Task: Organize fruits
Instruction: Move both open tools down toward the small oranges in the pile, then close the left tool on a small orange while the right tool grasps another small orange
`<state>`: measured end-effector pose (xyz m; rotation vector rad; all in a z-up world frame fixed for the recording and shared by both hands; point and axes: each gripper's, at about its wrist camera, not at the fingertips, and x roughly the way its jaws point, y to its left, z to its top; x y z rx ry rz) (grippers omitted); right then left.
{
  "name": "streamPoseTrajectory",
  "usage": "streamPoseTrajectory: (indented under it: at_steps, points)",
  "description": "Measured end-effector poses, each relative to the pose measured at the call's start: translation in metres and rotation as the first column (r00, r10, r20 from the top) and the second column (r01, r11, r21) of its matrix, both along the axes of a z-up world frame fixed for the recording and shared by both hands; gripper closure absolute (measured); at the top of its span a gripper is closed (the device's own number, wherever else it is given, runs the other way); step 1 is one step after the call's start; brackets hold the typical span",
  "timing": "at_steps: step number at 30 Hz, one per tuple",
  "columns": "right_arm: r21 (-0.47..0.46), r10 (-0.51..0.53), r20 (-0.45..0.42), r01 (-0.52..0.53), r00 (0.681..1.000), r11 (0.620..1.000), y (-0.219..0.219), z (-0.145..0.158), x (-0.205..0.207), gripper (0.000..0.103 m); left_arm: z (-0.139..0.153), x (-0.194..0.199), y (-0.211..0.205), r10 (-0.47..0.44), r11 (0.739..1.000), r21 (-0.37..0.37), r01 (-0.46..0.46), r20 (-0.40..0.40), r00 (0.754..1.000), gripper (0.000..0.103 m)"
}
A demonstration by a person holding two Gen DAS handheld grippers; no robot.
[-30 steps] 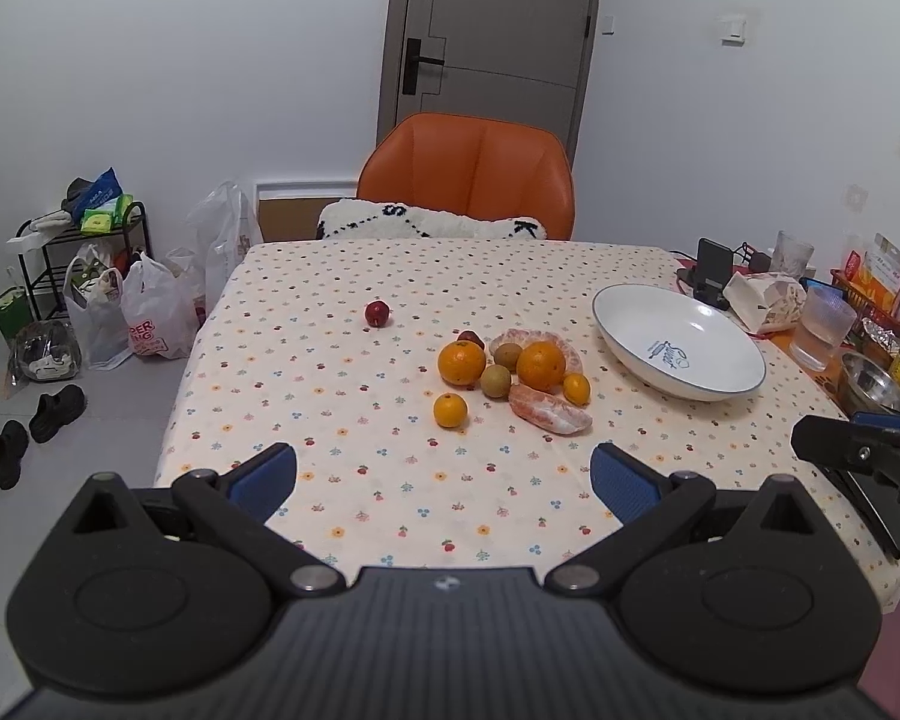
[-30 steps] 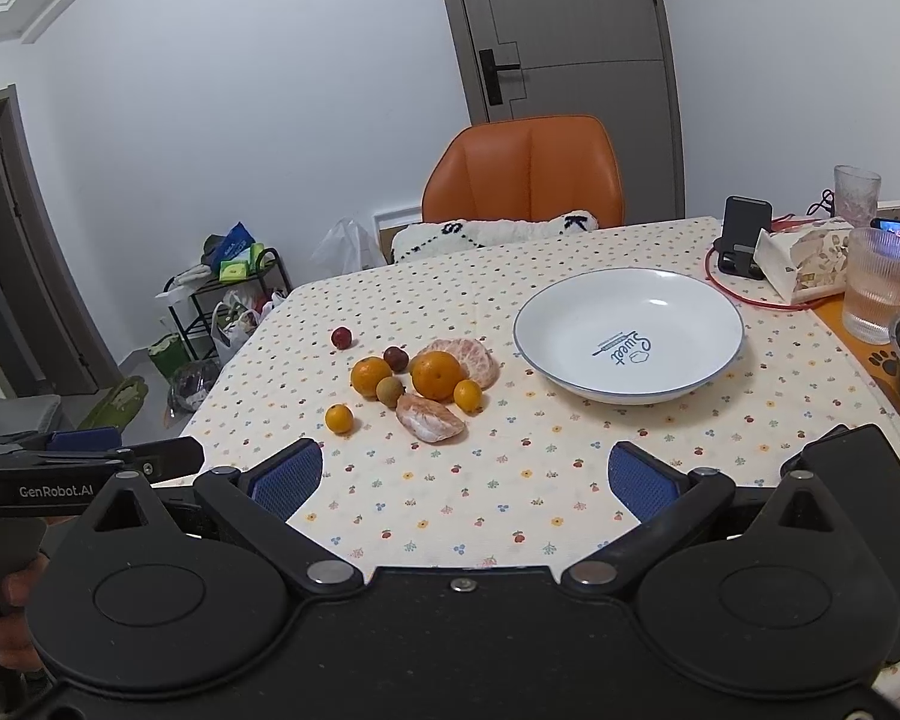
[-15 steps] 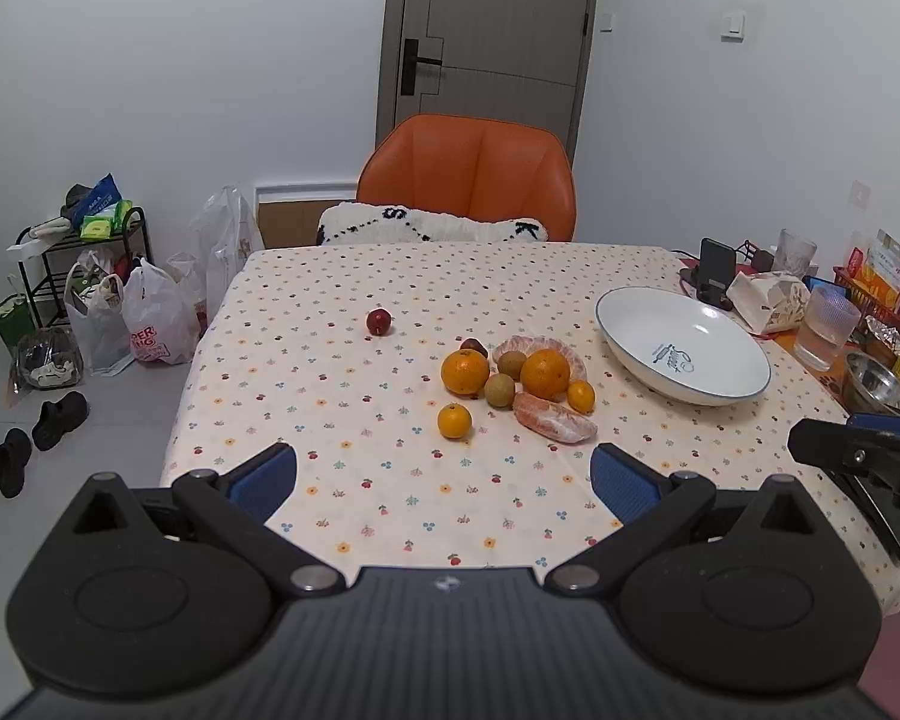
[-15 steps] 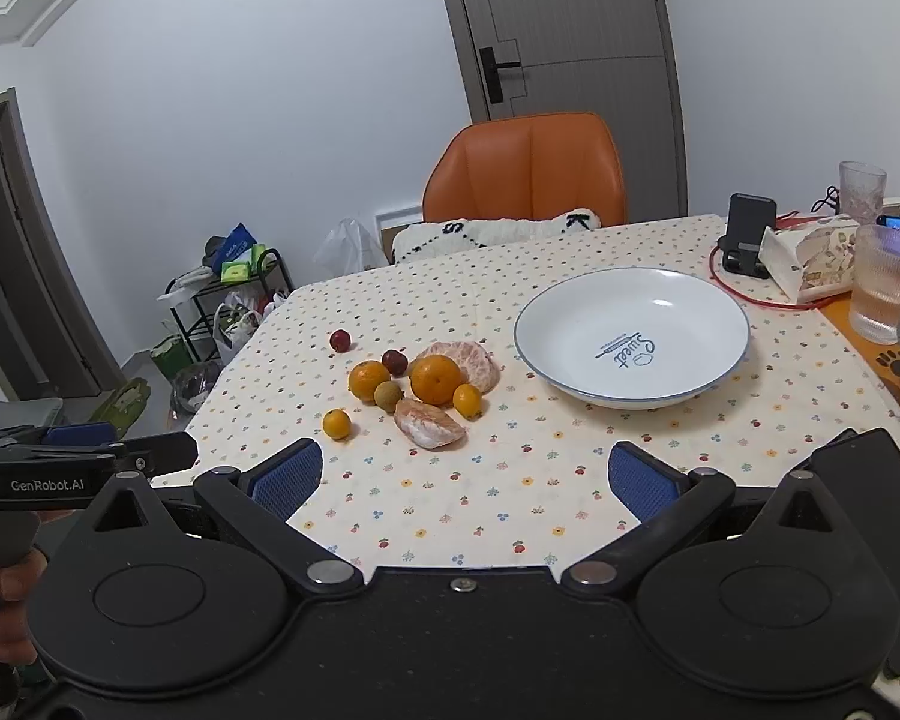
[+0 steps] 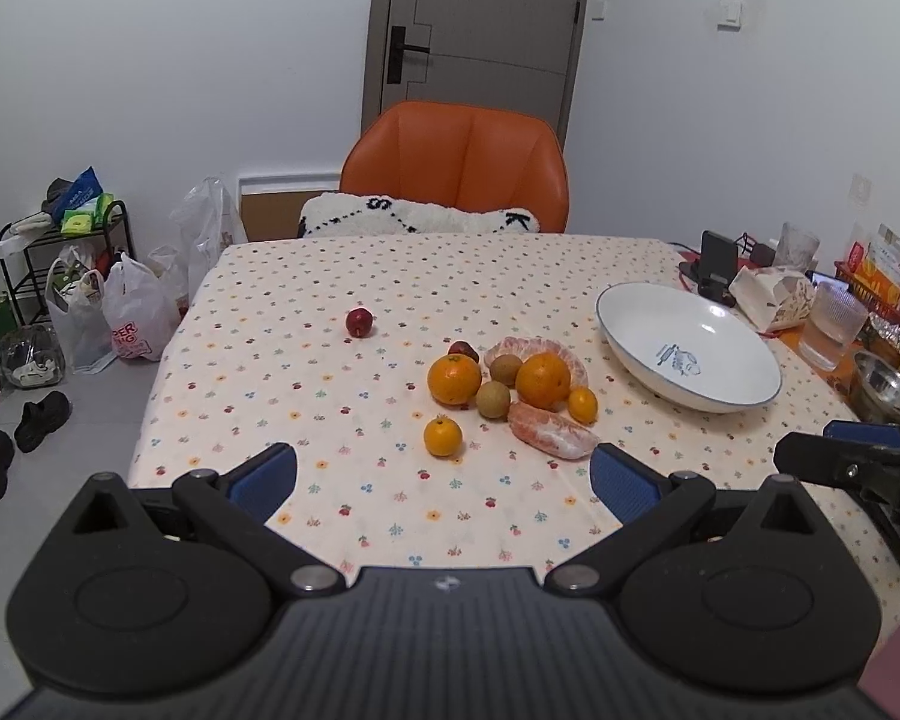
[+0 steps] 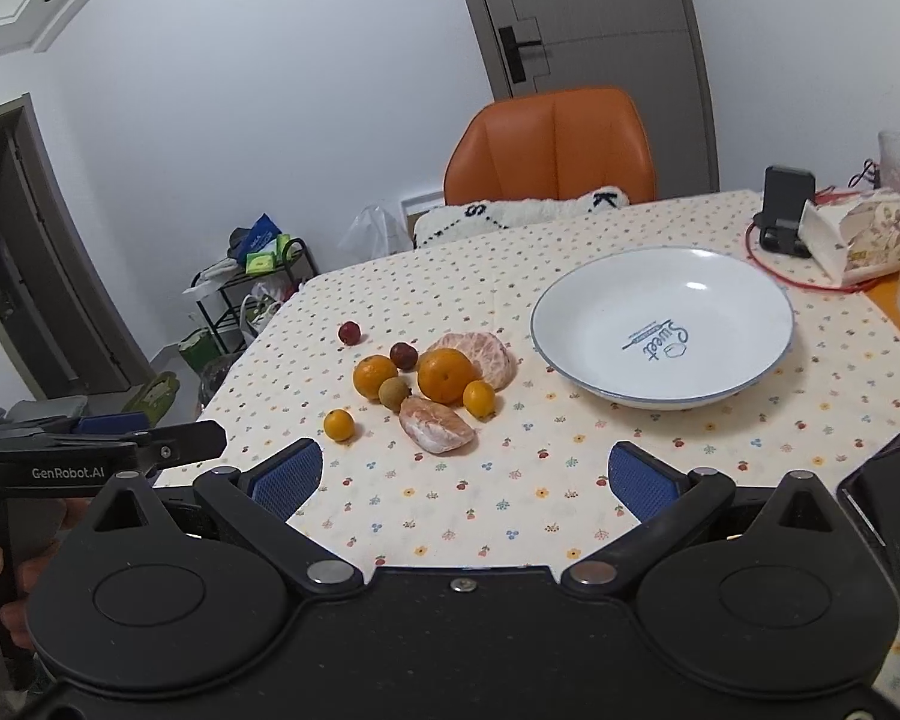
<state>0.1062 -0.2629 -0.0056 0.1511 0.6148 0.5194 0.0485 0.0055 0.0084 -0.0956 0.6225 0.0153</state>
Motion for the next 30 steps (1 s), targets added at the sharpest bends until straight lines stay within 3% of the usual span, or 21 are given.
streamPoseTrajectory:
  at_steps: [11,16,30]
  points:
    - [0.05,0.059,-0.029,-0.057,0.998,0.997,0.007,-0.022,0.032,0.0,-0.02,0.031,0.001,-0.006,1.0,-0.024,0.006,0.003,1.0,0.002]
    - [0.044,0.064,-0.02,-0.063,0.998,0.997,0.012,-0.028,0.044,0.001,-0.029,0.044,0.003,-0.002,0.999,-0.033,0.001,-0.008,1.0,0.009]
    - [0.062,0.077,-0.057,-0.073,0.995,0.995,0.025,-0.045,0.084,0.034,-0.053,0.079,0.006,0.013,0.998,-0.055,-0.016,-0.061,0.998,0.043]
